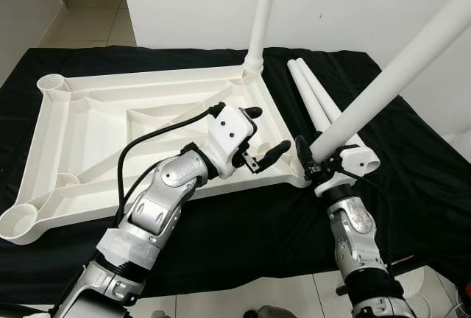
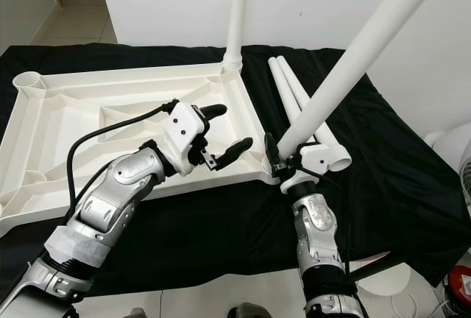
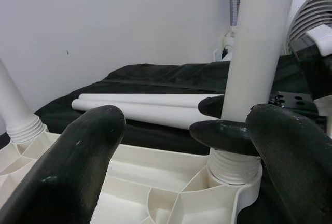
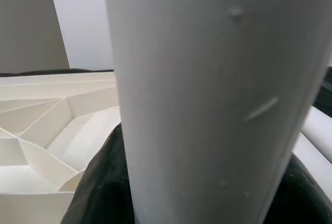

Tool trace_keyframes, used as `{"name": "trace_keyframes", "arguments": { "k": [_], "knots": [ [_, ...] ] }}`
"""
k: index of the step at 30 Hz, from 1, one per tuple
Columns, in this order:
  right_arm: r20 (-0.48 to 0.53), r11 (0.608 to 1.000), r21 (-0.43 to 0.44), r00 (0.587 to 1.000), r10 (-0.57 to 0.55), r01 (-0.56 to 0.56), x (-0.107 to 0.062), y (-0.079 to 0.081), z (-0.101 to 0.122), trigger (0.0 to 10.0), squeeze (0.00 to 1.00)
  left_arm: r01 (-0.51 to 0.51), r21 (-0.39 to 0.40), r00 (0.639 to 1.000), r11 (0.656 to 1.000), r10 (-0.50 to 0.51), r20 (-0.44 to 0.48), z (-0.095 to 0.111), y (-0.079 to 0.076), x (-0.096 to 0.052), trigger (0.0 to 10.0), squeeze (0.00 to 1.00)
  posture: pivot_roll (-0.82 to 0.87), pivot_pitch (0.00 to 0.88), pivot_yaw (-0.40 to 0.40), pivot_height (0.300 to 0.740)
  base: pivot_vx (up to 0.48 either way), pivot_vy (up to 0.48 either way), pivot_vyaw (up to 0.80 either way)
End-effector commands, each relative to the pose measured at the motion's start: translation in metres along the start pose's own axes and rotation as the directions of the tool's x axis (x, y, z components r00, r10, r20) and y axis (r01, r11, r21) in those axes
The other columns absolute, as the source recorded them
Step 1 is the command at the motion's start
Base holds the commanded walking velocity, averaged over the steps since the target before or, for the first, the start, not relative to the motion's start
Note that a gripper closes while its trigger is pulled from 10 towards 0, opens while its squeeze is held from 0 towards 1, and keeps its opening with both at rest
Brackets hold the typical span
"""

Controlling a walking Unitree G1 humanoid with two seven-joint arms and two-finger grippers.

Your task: Building children table

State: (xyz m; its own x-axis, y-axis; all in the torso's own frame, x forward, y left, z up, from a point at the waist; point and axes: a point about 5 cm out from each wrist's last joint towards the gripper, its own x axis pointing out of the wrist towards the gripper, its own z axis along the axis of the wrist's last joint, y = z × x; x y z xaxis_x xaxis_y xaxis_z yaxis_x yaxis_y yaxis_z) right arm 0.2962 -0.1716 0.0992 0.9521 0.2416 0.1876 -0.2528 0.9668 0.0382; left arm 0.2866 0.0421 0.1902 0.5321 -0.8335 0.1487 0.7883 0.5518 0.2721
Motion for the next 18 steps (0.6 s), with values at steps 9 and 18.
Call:
{"name": "trace_keyframes", "arguments": {
  "k": [9,18],
  "knots": [
    [-0.374,0.997,0.002,0.925,0.067,-0.072,-0.011,0.0,-0.047,10.0,0.0,0.026,0.014,1.0,1.0,-0.025,-0.01,0.0,0.0,0.0,10.0,0.0,0.05,0.021,-0.002,0.74,0.0,0.0,0.0],
    [-0.476,0.984,-0.003,0.866,0.153,-0.176,-0.012,0.003,-0.053,10.0,0.0,0.018,0.017,1.0,1.0,-0.017,-0.01,0.0,0.0,-0.001,10.0,0.0,0.06,0.024,-0.009,0.74,0.0,0.0,0.0]
  ]
}}
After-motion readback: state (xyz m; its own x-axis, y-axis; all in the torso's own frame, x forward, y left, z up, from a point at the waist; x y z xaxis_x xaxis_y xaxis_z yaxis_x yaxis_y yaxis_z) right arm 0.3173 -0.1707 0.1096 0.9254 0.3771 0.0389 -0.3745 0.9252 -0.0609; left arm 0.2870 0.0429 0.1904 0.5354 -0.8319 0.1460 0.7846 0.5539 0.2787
